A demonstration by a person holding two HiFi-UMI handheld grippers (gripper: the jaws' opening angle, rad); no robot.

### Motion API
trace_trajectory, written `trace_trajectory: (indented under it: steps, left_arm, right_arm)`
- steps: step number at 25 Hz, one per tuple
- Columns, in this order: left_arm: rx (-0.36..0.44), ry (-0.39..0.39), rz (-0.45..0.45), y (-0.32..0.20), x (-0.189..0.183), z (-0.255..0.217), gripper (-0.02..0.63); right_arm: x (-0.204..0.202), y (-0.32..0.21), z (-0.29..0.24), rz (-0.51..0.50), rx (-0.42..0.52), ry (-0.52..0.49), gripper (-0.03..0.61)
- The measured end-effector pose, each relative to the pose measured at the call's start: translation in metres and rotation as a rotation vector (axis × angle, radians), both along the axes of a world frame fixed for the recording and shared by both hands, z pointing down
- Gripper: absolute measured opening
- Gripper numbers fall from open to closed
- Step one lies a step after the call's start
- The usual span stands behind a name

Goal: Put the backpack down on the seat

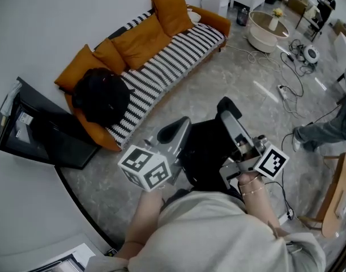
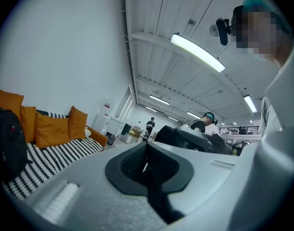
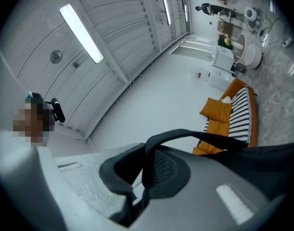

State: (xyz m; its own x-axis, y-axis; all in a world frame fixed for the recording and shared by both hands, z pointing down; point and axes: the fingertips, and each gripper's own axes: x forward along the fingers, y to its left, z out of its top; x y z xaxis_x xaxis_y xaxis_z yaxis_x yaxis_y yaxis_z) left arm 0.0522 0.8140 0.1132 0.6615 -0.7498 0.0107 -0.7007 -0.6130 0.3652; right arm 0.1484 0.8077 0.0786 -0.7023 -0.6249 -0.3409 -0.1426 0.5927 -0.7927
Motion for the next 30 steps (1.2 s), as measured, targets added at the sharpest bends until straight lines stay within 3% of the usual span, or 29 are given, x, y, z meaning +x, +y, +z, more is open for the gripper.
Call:
trace_trajectory:
  steps: [11, 20, 30]
  left_arm:
    - [0.001, -0.003, -0.06, -0.172, 0.032, -0.004, 0.006]
    - [-0.059, -0.011, -0.037, -0.272, 0.062, 0.012, 0.006]
    - [-0.127, -0.01, -0.052, -0.356, 0.034, 0.046, 0.006]
  right_arm:
    - [0.018, -0.173, -0.011, -0.118, 0.057, 0.003, 0.023]
    - [0.056, -0.278, 0.001, -0.096, 0.01, -0.014, 0.023]
    - [0.049, -0.368, 0.04, -0.055, -0.074, -0.004, 0.023]
